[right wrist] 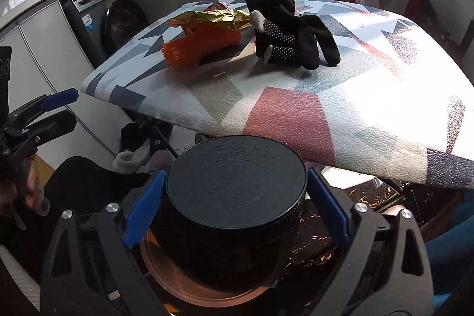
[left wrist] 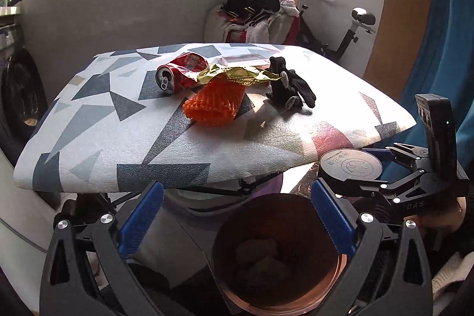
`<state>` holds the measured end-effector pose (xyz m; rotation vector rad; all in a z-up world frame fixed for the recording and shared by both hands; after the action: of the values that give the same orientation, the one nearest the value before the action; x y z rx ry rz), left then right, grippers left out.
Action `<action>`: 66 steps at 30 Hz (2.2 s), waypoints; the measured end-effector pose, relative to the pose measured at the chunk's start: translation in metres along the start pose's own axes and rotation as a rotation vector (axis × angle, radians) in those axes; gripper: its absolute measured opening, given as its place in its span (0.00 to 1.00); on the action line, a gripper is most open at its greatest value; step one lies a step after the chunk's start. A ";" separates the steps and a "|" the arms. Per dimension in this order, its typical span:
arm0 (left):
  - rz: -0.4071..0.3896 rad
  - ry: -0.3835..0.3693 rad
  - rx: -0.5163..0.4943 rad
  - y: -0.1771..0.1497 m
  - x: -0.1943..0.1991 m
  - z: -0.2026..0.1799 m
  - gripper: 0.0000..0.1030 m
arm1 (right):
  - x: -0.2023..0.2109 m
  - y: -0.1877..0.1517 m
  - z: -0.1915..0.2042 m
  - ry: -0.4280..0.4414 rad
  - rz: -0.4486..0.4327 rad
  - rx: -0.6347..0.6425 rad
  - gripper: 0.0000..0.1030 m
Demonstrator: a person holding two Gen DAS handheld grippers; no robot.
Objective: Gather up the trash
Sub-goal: 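Carry the lid and carton down over the brown bin and open both grippers, then raise both grippers from the bin back over the ironing board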
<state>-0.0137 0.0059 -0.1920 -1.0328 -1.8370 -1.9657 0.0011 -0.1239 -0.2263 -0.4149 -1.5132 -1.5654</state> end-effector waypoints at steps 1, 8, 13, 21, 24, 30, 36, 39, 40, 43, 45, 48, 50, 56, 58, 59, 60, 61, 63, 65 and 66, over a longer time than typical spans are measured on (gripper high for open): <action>-0.008 0.011 -0.017 -0.003 0.000 -0.001 0.94 | -0.005 -0.002 0.003 0.001 0.016 0.015 0.90; 0.012 0.035 -0.002 -0.010 -0.007 0.004 0.94 | -0.029 -0.012 0.021 0.001 0.097 0.095 0.90; 0.035 0.040 0.009 -0.014 -0.012 0.007 0.94 | -0.034 -0.015 0.025 0.010 0.116 0.108 0.90; 0.044 0.043 0.033 -0.015 -0.014 0.011 0.94 | -0.036 -0.016 0.024 0.015 0.131 0.103 0.90; 0.048 0.046 0.034 -0.015 -0.015 0.012 0.94 | -0.036 -0.016 0.025 0.018 0.135 0.104 0.90; 0.049 0.048 0.035 -0.015 -0.015 0.012 0.94 | -0.037 -0.016 0.024 0.015 0.136 0.104 0.94; 0.051 0.051 0.039 -0.015 -0.015 0.013 0.94 | -0.036 -0.016 0.023 0.016 0.137 0.103 0.94; 0.050 0.051 0.039 -0.015 -0.015 0.014 0.94 | -0.037 -0.017 0.023 0.014 0.144 0.108 0.94; 0.051 0.053 0.040 -0.015 -0.015 0.014 0.94 | -0.037 -0.017 0.024 0.010 0.143 0.112 0.94; 0.050 0.055 0.048 -0.015 -0.015 0.016 0.94 | -0.035 -0.015 0.025 0.001 0.131 0.121 0.94; 0.044 0.056 0.056 -0.014 -0.014 0.017 0.94 | -0.034 -0.015 0.025 -0.005 0.125 0.123 0.94; 0.044 0.059 0.065 -0.014 -0.014 0.019 0.94 | -0.031 -0.014 0.023 -0.011 0.115 0.120 0.94; 0.047 0.061 0.067 -0.014 -0.015 0.019 0.94 | -0.029 -0.013 0.022 -0.023 0.108 0.118 0.94; 0.049 0.069 0.050 -0.014 -0.016 0.016 0.94 | -0.025 -0.011 0.013 -0.051 0.094 0.089 0.94; 0.049 0.071 0.044 -0.014 -0.016 0.015 0.94 | -0.024 -0.011 0.011 -0.054 0.094 0.081 0.94; 0.049 0.071 0.041 -0.014 -0.016 0.014 0.94 | -0.024 -0.010 0.010 -0.056 0.093 0.078 0.94; 0.049 0.072 0.039 -0.014 -0.016 0.014 0.94 | -0.023 -0.010 0.010 -0.057 0.092 0.077 0.94; 0.049 0.073 0.038 -0.014 -0.016 0.014 0.94 | -0.023 -0.010 0.010 -0.058 0.091 0.076 0.94; 0.049 0.073 0.041 -0.014 -0.016 0.014 0.94 | -0.023 -0.009 0.010 -0.060 0.089 0.076 0.94; 0.050 0.074 0.047 -0.014 -0.016 0.016 0.94 | -0.022 -0.008 0.010 -0.064 0.085 0.077 0.94; 0.051 0.077 0.051 -0.014 -0.016 0.017 0.94 | -0.021 -0.008 0.010 -0.068 0.080 0.077 0.94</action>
<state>-0.0058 0.0196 -0.2138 -0.9650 -1.7932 -1.8921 0.0036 -0.1082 -0.2453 -0.4832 -1.5838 -1.4389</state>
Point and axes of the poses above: each gripper's, at about its wrist camera, not at the fingertips, and x roughly against the way its jaws point, z to its left, y to its top, the point moved 4 cm from there along -x, roughly the way its jaws point
